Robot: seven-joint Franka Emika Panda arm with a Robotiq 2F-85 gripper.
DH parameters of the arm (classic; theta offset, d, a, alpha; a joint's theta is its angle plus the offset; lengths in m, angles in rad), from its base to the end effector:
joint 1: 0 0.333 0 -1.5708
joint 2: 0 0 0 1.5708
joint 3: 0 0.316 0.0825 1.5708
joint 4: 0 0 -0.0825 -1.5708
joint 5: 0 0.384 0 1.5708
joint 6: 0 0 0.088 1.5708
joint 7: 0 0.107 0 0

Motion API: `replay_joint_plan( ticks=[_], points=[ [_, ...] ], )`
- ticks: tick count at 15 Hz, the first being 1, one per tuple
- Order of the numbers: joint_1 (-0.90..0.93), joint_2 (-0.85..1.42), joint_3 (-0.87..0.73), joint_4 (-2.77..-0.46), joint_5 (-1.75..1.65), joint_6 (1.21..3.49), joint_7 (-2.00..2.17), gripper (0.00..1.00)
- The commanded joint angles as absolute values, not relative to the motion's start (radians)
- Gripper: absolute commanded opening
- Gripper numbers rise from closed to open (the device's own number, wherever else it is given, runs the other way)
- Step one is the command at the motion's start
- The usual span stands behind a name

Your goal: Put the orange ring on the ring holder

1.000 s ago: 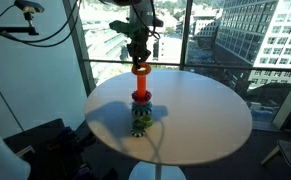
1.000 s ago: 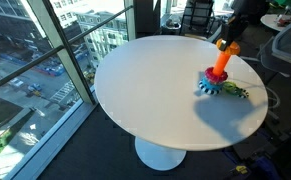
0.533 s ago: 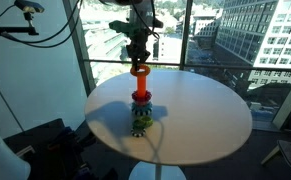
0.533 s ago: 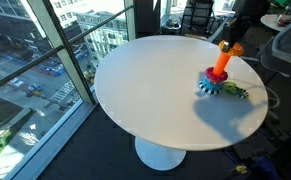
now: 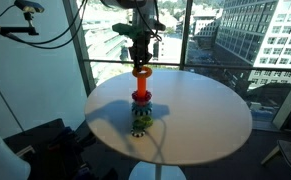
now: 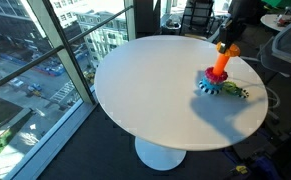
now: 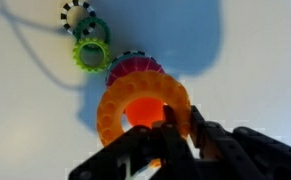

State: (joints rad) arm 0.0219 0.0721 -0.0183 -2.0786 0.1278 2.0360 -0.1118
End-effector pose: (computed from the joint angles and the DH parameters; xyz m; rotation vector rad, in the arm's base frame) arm 0.5469 0.0092 0.3848 -3.0207 -0.0777 0.1641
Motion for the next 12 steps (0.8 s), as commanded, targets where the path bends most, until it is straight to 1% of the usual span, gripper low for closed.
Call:
replay_joint_plan(
  ticks=[1,9,10,11,12],
  points=[
    [0.012,0.111,-0.012,-2.026,0.105,2.010,-0.082,0.07],
    [0.011,0.126,-0.011,-2.024,0.114,2.007,-0.080,0.08],
    [0.011,0.125,-0.011,-2.024,0.115,2.006,-0.081,0.24],
    [0.011,0.123,-0.011,-2.026,0.115,2.006,-0.081,0.44],
    [0.011,0.122,-0.011,-2.026,0.115,2.006,-0.082,0.51]
  ],
)
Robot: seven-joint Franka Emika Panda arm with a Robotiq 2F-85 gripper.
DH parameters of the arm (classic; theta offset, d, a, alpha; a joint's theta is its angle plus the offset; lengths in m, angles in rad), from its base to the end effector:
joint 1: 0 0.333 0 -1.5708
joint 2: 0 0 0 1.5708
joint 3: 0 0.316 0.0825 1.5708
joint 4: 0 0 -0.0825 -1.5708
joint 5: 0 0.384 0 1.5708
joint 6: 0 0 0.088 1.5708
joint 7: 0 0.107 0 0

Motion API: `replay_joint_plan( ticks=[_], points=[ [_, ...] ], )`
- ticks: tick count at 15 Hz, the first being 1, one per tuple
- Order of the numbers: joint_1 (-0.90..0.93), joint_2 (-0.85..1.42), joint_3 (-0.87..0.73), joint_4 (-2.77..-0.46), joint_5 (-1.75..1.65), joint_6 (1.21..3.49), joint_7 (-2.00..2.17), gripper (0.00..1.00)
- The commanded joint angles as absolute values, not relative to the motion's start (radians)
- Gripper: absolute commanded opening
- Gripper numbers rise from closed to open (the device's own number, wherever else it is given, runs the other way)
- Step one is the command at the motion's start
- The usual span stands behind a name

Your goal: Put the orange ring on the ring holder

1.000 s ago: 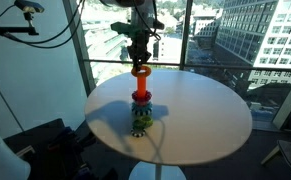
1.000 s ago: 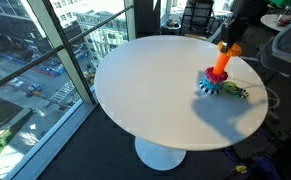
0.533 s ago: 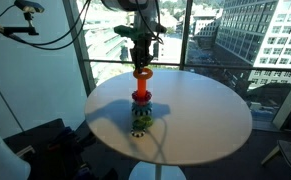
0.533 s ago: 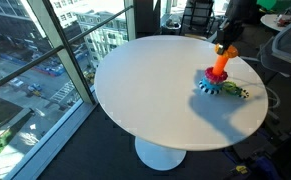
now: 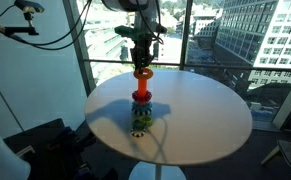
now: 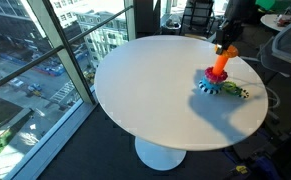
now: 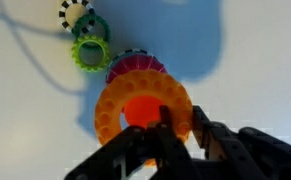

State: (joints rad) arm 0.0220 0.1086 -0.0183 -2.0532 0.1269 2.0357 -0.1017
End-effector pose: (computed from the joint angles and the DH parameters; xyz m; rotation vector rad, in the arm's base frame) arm 0.5552 0.0093 0.3759 -3.0218 -0.0624 0.1824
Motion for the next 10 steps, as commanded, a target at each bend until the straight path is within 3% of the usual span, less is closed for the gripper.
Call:
replay_joint_plan(
  ticks=[1,6,10],
  points=[
    [0.011,0.121,-0.011,-2.026,0.116,2.006,-0.082,0.57],
    [0.011,0.115,-0.010,-2.032,0.117,2.005,-0.086,0.97],
    [0.009,0.094,-0.012,-2.040,0.113,1.987,-0.092,1.00]
  ],
)
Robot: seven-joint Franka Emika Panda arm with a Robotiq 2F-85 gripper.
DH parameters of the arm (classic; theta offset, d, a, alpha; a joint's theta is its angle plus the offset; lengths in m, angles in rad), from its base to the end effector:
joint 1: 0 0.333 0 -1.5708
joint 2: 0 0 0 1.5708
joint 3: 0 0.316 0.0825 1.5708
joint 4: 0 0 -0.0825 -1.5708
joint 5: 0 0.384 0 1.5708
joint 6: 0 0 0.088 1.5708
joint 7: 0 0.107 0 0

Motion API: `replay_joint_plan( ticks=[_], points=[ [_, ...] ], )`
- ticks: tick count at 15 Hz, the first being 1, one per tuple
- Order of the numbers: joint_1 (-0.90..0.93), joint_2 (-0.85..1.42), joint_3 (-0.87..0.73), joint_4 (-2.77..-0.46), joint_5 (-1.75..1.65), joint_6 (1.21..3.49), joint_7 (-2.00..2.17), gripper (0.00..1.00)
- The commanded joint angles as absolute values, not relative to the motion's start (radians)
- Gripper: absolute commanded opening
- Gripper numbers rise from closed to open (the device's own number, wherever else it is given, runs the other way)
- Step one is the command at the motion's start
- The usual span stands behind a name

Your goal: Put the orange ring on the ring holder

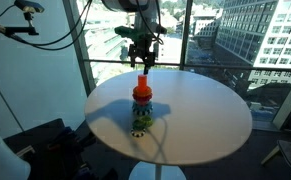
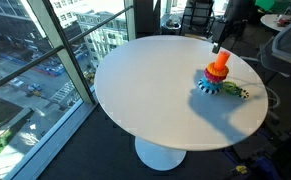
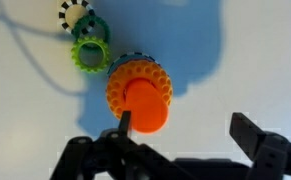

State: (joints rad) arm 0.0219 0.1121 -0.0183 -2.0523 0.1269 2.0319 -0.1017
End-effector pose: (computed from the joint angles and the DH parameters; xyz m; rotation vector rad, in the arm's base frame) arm 0.5551 0.0093 0.3741 -3.0209 -0.0623 0.1920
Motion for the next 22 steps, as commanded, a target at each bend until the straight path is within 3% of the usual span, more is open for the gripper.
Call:
replay_joint_plan(
  ticks=[1,11,22],
  points=[
    [0.009,0.085,-0.013,-2.042,0.107,1.977,-0.088,1.00],
    [0.015,-0.064,-0.008,-2.067,-0.102,1.797,-0.043,1.00],
    [0.011,-0.306,-0.006,-2.132,-0.088,1.708,-0.012,1.00]
  ],
)
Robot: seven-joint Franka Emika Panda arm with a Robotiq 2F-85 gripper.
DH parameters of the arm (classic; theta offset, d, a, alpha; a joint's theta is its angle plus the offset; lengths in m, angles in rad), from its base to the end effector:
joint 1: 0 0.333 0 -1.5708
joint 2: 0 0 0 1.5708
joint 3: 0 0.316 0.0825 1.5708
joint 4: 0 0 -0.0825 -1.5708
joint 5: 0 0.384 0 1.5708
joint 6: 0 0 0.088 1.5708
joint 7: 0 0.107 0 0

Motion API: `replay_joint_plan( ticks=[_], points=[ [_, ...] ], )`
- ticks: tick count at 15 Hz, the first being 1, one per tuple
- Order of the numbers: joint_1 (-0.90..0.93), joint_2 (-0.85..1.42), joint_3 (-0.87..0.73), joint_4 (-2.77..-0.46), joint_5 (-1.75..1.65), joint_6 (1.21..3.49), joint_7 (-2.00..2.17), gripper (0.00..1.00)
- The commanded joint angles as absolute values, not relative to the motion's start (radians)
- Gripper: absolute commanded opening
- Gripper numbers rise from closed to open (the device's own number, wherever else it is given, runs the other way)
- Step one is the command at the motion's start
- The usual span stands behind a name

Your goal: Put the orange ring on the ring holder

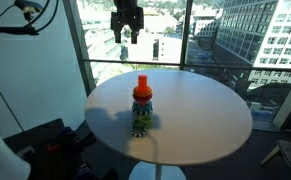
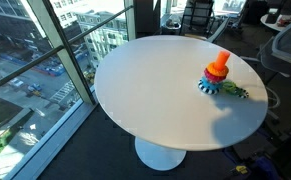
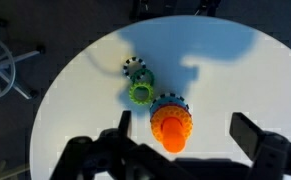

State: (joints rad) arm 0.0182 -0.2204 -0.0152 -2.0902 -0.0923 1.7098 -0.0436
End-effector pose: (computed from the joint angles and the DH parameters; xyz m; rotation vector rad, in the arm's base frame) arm 0.4727 -0.0076 0.5058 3.0463 0.1026 -0.2469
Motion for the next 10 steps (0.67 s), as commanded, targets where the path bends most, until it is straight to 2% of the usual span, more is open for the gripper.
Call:
replay_joint_plan(
  ticks=[1,10],
  points=[
    [0.011,-0.327,-0.005,-2.139,-0.087,1.710,-0.008,1.00],
    [0.012,-0.388,-0.009,-2.143,-0.068,1.710,-0.026,1.00]
  ],
)
